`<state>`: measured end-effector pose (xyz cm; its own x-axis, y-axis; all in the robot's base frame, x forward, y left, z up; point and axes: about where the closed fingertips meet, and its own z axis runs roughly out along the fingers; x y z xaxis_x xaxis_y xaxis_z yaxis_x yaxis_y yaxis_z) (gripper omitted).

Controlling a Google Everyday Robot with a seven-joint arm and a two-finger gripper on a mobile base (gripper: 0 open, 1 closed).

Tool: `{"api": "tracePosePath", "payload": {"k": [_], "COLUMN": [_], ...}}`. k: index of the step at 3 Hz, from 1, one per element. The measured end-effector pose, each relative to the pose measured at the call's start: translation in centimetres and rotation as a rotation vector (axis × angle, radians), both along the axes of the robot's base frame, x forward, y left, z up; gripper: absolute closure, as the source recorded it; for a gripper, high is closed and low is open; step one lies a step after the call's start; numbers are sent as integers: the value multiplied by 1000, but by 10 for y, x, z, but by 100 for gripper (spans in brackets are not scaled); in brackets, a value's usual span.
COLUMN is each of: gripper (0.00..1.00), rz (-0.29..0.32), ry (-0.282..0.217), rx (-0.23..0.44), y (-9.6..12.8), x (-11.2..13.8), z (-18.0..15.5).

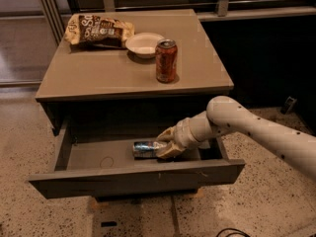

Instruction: Place redbull can into top drawer

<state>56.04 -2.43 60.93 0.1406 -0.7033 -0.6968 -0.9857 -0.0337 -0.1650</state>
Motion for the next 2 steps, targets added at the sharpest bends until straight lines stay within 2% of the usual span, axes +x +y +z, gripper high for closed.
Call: {"api": "tracePosePath", "payload": {"k": [1, 2], "gripper": [87, 64], "rz": [0, 0], "ry": [0, 0], "rx": [0, 0], "y": [0, 0], "x": [0, 0], "z": [1, 1]}}
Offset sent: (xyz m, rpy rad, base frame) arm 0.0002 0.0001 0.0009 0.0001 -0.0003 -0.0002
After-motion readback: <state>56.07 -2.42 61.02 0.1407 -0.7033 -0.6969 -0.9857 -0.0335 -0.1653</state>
